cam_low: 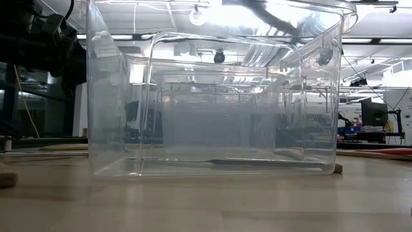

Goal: Pick & Place Kitchen Items
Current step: Put the silver knife into the bottom transparent bin

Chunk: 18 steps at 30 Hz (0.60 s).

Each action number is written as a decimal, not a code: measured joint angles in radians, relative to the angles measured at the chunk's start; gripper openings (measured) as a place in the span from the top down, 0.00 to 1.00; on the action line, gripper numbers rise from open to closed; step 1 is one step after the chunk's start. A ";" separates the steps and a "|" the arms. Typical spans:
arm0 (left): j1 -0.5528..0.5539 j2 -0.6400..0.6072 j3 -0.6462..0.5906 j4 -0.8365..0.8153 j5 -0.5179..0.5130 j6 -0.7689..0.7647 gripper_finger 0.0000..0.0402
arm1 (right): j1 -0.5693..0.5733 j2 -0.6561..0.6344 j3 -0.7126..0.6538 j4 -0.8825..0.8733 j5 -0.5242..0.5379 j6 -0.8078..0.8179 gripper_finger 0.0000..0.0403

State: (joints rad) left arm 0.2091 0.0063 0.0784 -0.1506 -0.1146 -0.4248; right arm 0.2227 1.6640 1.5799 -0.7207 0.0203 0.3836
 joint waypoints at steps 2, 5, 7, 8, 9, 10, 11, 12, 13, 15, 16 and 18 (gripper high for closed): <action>0.000 0.000 0.000 0.000 0.000 0.000 0.64 | 0.006 0.020 0.000 0.001 0.004 -0.012 0.92; 0.000 0.000 0.000 0.000 0.000 0.000 0.64 | 0.013 0.053 0.000 -0.007 0.001 -0.021 0.92; 0.000 0.000 0.000 0.000 0.000 0.000 0.64 | 0.018 0.072 0.000 -0.009 -0.004 -0.031 0.92; 0.000 0.000 0.000 0.000 0.000 0.000 0.64 | 0.022 0.082 0.000 -0.007 -0.010 -0.037 0.92; 0.000 0.000 0.000 0.000 0.000 0.000 0.64 | 0.025 0.093 0.000 -0.003 -0.013 -0.039 0.92; 0.000 0.000 0.000 0.000 0.000 0.000 0.64 | 0.027 0.104 0.000 0.001 -0.013 -0.040 0.92; 0.000 0.000 0.000 0.000 0.000 0.000 0.64 | 0.029 0.115 0.000 0.004 -0.014 -0.040 0.92; 0.000 0.000 0.000 0.000 0.000 0.000 0.64 | 0.030 0.126 0.000 0.009 -0.020 -0.040 0.92; 0.000 0.000 0.000 0.000 0.000 0.000 0.64 | 0.031 0.134 0.000 0.013 -0.022 -0.040 0.92; 0.000 0.000 0.000 0.000 0.000 0.000 0.64 | 0.031 0.154 0.000 0.016 -0.023 -0.040 0.92; 0.000 0.000 0.000 0.000 0.000 0.000 0.64 | 0.031 0.165 0.000 0.016 -0.020 -0.043 0.92; 0.000 0.000 0.000 0.000 0.000 0.000 0.64 | 0.031 0.188 -0.001 0.015 -0.021 -0.055 0.92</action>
State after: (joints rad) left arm 0.2091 0.0061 0.0781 -0.1507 -0.1146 -0.4248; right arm 0.2535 1.8524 1.5793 -0.7059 -0.0002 0.3289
